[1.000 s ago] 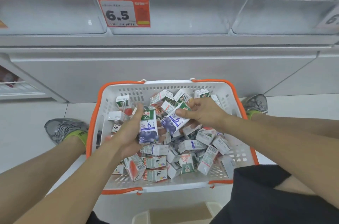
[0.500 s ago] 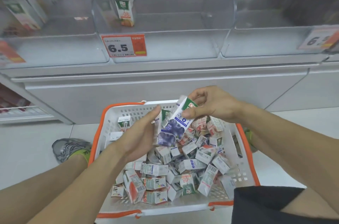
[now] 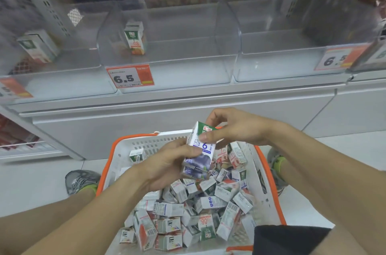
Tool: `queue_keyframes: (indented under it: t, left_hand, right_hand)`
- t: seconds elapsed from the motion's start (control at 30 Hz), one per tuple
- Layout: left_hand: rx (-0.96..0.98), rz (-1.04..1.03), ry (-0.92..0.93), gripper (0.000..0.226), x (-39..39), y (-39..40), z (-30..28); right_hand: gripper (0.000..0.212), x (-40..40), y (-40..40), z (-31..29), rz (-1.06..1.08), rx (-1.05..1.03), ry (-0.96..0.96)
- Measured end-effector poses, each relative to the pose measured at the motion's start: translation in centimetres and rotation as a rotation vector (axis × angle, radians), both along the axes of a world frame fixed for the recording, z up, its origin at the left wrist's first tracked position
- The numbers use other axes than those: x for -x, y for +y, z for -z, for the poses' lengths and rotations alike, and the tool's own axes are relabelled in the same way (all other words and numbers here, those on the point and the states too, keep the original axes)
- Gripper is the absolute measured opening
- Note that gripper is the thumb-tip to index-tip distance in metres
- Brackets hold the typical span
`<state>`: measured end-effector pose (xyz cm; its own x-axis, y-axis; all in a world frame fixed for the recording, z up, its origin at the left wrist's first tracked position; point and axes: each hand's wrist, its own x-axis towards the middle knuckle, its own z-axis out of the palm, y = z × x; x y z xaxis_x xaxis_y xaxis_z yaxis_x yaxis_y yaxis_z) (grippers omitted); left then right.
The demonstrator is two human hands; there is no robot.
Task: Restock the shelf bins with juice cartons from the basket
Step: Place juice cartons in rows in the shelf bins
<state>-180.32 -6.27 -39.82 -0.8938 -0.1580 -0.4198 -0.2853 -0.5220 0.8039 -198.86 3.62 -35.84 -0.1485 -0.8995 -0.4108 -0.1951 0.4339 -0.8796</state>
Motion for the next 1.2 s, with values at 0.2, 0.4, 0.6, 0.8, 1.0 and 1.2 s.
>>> queue_keyframes:
  t: [0.2,0.4,0.6,0.8,1.0,1.2]
  left_hand:
    - [0.011,0.253,-0.081,0.059,1.8,1.0,-2.4]
    - [-0.065,0.384,-0.123,0.062,4.2,1.2,-2.8]
    - [0.023,0.436,-0.085,0.062,6.4,-0.1,-5.2]
    - [0.702,-0.073,0.002,0.041,9.6,-3.3,-10.5]
    - [1.918,-0.078,0.04,0.043,13.1,-8.6,-10.1]
    - [2.139,0.075,-0.208,0.052,15.6,-9.5,-6.5]
  right_hand:
    - [0.049,2.2,1.8,-0.5,-0.206,-0.114,-0.256]
    - [0.039,4.1,3.1,0.4,-0.184,-0.104,-0.376]
    - [0.034,5.9,3.8,0.4,-0.119,0.032,-0.528]
    - [0.062,7.9,4.6,-1.6,0.18,0.36,-0.649]
    - [0.037,12.5,3.9,-6.7,0.635,0.715,-0.431]
    - [0.027,18.3,0.4,-9.7,0.86,0.666,0.26]
